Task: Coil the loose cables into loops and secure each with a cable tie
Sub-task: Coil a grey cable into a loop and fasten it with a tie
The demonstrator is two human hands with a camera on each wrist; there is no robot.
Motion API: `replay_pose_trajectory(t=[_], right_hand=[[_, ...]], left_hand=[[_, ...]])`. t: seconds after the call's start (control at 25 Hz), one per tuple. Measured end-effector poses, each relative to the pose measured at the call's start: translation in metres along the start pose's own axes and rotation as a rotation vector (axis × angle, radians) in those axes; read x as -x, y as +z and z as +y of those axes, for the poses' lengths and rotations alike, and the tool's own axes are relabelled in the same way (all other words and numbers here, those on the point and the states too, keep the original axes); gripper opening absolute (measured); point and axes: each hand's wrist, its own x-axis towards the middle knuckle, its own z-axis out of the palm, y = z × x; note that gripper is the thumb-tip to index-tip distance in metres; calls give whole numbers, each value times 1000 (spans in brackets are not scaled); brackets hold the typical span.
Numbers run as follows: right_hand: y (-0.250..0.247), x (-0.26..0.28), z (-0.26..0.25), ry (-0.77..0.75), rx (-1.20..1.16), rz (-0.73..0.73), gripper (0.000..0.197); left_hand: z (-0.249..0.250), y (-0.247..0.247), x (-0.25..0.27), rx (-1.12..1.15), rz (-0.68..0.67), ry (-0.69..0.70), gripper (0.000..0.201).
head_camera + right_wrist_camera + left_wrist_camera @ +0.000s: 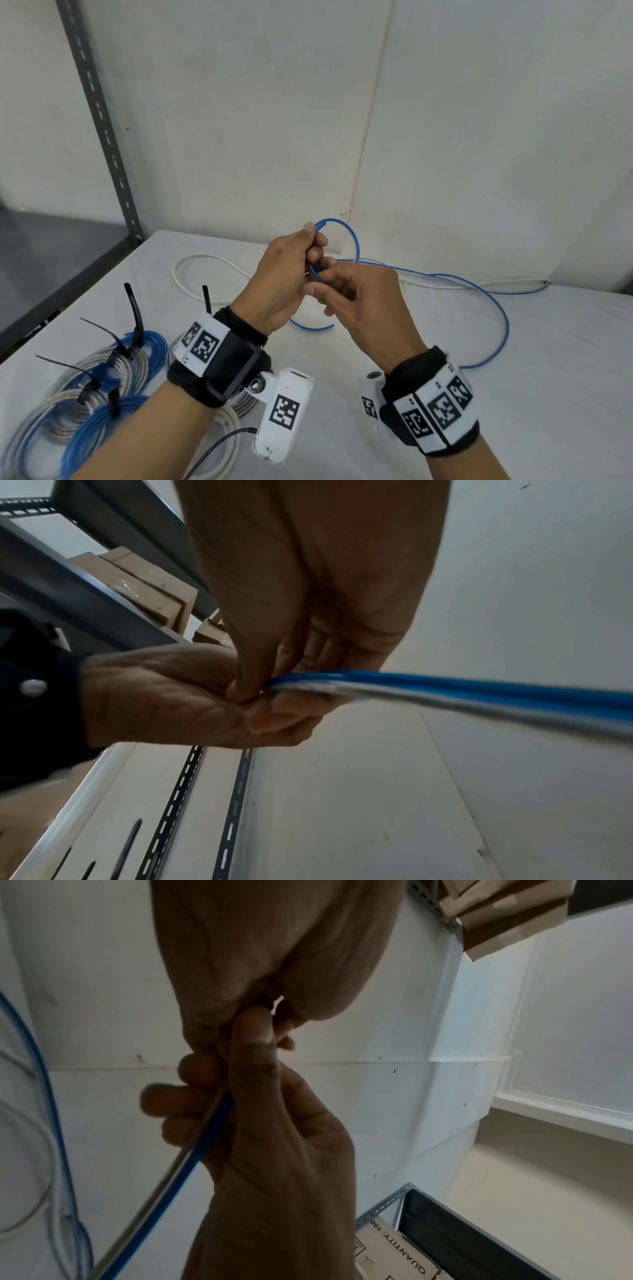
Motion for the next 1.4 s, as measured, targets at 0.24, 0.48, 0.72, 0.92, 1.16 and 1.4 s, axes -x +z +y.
replay_pose_trajectory(t=[0.24,0.48,0.72,0.92,1.16,1.4], right_hand=[[0,0,-1,35,-65,16,22],[4,0,9,-35,156,-53,18],[3,0,6,-2,64,-99,19],[0,-6,10,-14,98,-184,17],[-8,0,17,-42,111,-169,19],[-5,5,17,-80,189,-101,12]], left_hand=[[7,-2,-4,207,13,52,36],[8,-10,-6,147,81,92,32],[10,-11,-8,223,111,103,31],[13,-27,-15,131,108,69,31],[14,-29,-18,153,111,10,36],[16,-35,-21,298,195,11,36]])
